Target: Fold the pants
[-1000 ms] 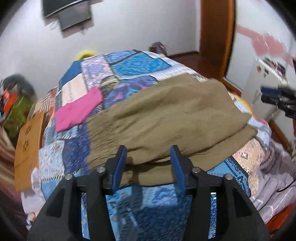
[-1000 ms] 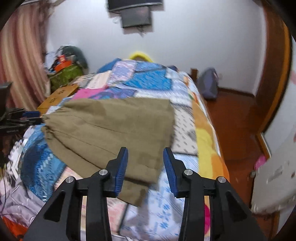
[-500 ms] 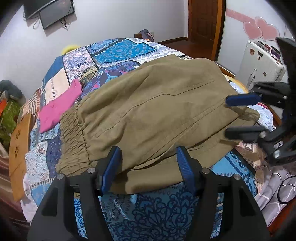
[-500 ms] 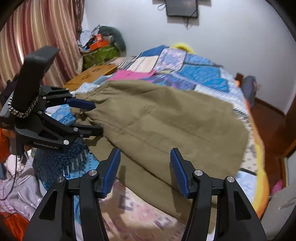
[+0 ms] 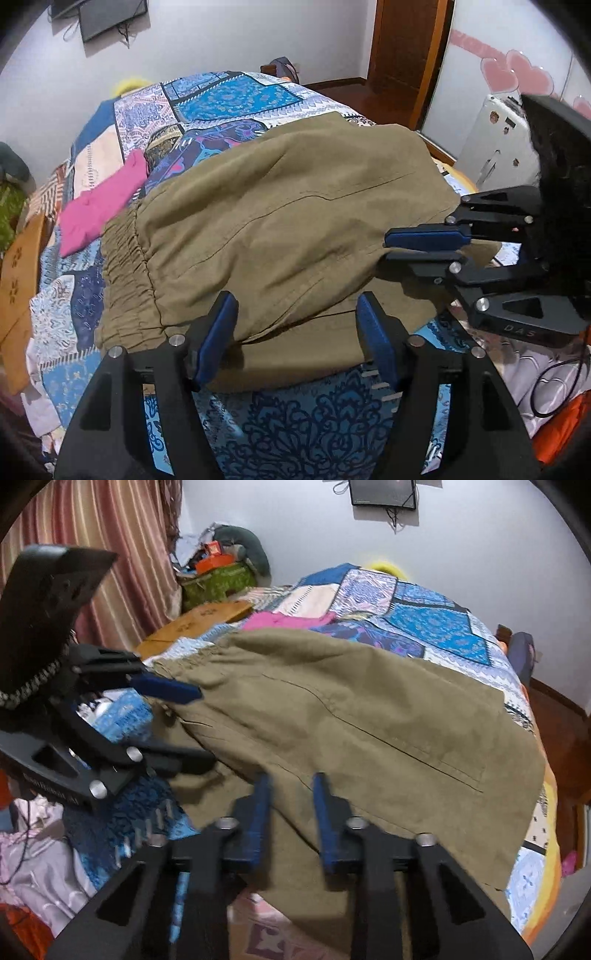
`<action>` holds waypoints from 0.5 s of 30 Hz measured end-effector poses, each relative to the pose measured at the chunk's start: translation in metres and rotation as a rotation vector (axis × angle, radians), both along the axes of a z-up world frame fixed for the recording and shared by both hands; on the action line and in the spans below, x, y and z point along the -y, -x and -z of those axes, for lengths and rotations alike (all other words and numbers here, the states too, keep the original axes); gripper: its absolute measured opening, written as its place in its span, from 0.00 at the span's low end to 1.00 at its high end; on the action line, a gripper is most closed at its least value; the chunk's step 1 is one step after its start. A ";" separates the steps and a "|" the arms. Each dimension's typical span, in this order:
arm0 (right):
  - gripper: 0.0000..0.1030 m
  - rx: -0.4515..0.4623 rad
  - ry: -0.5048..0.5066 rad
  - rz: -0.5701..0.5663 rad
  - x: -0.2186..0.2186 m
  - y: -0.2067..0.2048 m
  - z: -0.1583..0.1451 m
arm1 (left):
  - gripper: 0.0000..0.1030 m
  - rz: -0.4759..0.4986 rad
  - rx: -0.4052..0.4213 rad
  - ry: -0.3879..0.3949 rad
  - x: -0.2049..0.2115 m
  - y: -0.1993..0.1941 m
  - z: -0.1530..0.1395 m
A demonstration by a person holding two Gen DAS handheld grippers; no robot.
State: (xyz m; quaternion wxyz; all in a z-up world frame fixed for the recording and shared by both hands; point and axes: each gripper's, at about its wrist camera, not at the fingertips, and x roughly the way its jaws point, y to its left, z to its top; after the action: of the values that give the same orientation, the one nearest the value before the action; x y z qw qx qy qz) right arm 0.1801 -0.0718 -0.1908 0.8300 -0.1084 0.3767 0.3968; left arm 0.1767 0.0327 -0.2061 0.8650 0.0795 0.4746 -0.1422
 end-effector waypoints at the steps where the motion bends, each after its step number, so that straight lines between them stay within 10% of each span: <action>1: 0.11 0.019 0.000 0.001 -0.001 0.003 -0.003 | 0.66 -0.002 0.007 -0.014 0.002 0.000 0.001; 15: 0.06 0.060 -0.049 -0.019 0.007 0.016 -0.029 | 0.26 -0.068 0.167 -0.101 0.000 0.015 -0.021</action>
State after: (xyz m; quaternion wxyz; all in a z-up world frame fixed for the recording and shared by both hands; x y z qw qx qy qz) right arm 0.1643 -0.0791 -0.1621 0.8394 -0.1036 0.3409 0.4103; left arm 0.1618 0.0324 -0.1847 0.9008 0.1185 0.4098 -0.0815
